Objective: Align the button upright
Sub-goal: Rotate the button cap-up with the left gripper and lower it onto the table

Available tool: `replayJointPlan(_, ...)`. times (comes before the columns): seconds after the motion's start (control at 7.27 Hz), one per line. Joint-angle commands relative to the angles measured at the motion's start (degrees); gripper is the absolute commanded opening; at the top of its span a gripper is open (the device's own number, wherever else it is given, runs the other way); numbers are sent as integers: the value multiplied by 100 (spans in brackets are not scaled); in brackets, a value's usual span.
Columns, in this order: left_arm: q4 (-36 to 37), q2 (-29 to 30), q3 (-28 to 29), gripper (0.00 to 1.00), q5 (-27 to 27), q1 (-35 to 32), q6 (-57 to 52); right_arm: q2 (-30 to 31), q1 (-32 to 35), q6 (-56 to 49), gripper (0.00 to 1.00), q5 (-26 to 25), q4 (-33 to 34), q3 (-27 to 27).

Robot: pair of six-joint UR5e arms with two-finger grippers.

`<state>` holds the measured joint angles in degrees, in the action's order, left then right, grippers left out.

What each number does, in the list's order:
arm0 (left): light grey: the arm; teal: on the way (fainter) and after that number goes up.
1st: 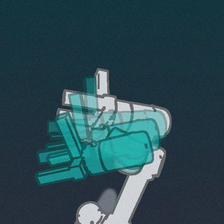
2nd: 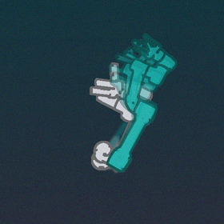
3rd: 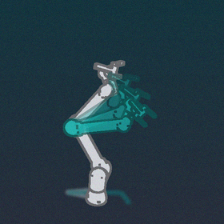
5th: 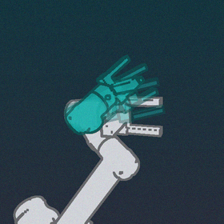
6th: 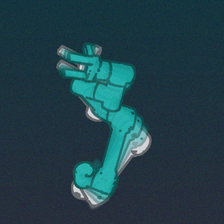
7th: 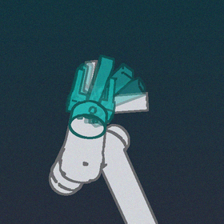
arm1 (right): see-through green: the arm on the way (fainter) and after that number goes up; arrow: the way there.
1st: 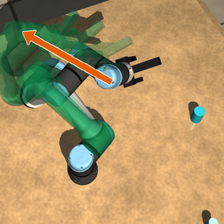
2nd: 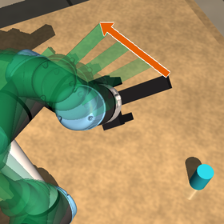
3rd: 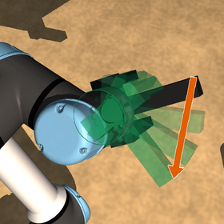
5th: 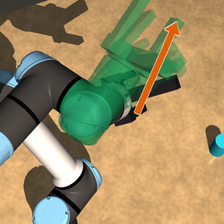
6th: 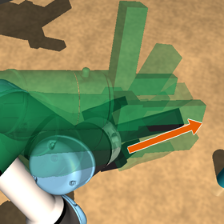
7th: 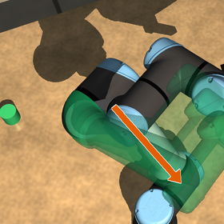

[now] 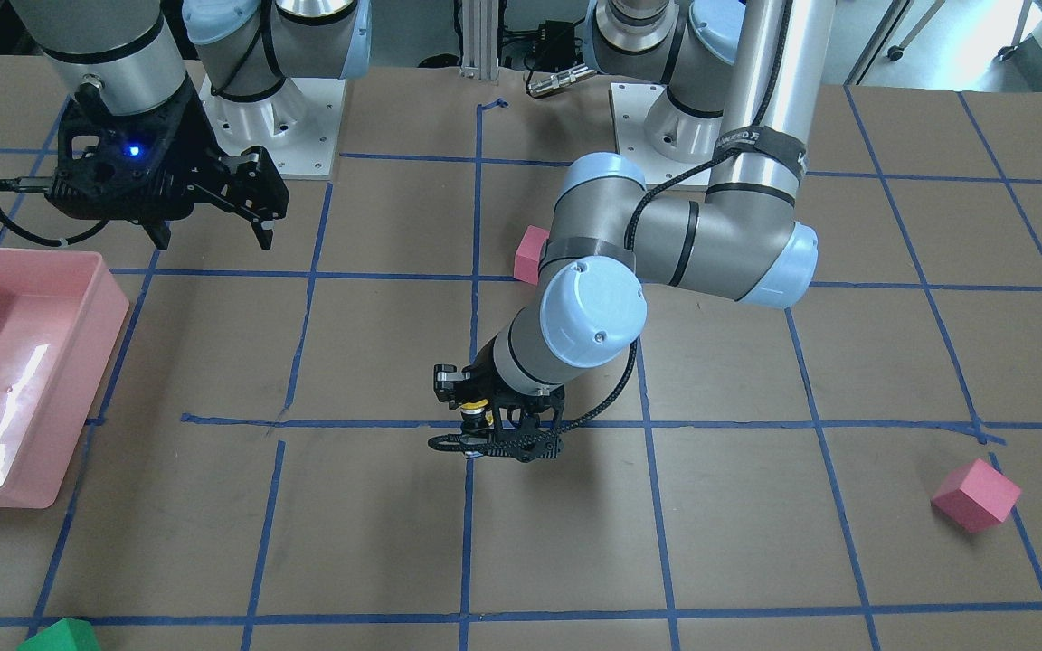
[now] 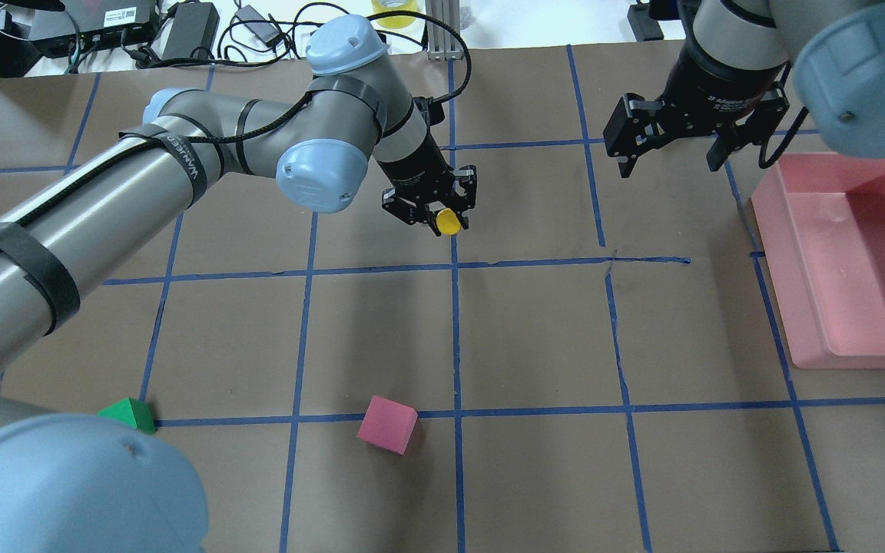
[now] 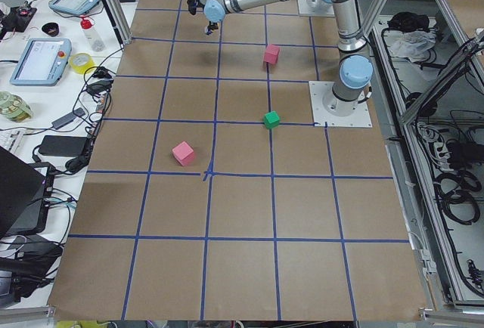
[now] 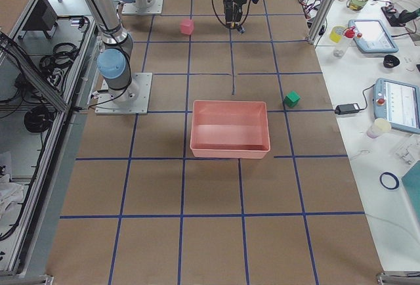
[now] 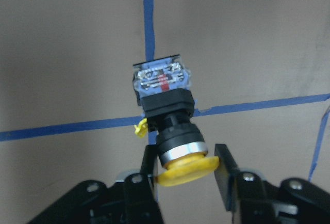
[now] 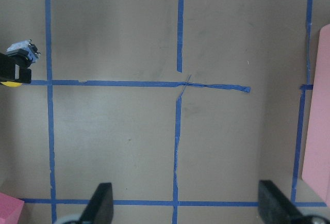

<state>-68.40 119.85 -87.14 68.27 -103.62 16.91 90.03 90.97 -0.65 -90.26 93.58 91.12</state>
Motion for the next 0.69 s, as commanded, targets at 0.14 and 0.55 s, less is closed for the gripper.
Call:
replayJointPlan(0.14, -996, 477, 669, 32, -402, 61, 655, -3, 0, -5, 100, -157, 2, 3)
replayJointPlan(0.55, -1211, 601, 628, 33, -804, 61, 935, 6, 9, 4, 100, -282, 2, 64)
